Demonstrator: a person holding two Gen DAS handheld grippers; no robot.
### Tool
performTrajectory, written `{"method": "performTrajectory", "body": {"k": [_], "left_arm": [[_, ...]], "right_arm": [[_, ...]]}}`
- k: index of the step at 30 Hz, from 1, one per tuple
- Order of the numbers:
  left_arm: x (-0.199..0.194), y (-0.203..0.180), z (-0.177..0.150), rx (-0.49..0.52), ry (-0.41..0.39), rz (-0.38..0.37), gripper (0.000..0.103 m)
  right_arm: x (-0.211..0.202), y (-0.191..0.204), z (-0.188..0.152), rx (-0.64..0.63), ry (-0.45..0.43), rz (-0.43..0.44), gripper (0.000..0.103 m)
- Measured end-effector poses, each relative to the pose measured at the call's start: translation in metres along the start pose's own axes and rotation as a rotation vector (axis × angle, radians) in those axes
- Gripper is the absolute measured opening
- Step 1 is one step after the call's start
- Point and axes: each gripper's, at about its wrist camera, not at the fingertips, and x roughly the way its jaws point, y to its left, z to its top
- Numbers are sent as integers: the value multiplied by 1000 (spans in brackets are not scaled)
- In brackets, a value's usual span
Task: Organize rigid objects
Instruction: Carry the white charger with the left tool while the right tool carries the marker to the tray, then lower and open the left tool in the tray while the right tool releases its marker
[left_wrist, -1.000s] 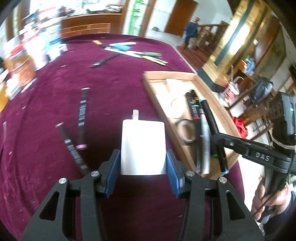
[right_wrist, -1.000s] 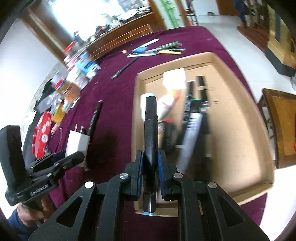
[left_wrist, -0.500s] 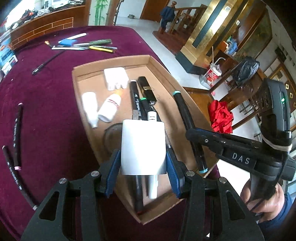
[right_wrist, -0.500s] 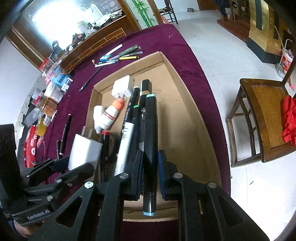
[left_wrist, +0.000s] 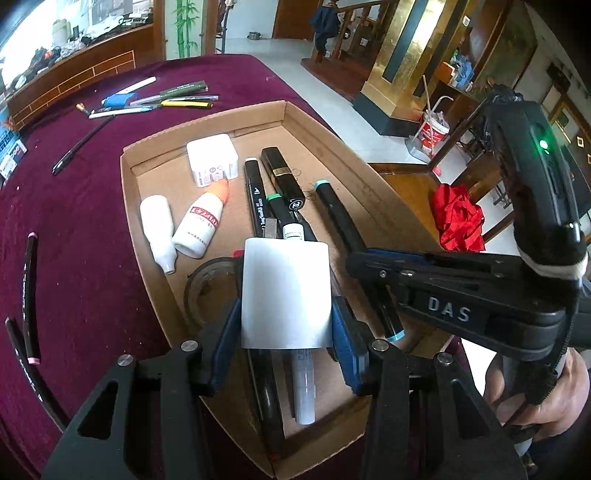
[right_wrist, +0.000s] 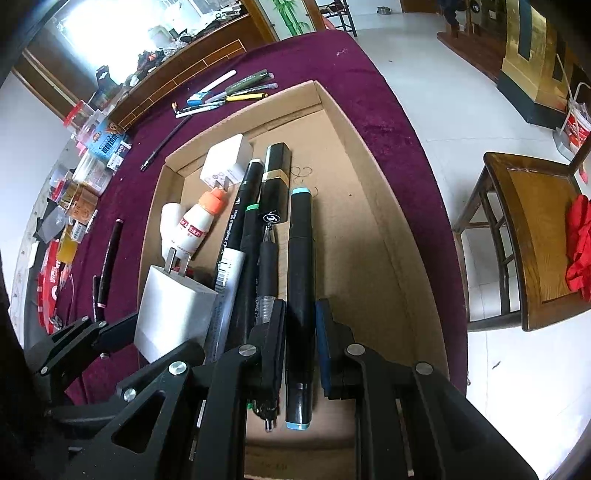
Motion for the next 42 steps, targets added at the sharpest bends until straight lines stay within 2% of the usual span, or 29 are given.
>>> {"method": "performTrajectory", "body": {"k": [23,30,42], "left_arm": [[2,-10,-1,66,-9,28,46],[-6,-17,-2,116,-52,46,46],[-7,-19,-3,129,-55,54,46]], "right_arm": [[0,2,-5,19,4,-17,14],[-2,2,-5,20,-2,-23,14],[-8,5,-8,25,-17,-28,14]]}}
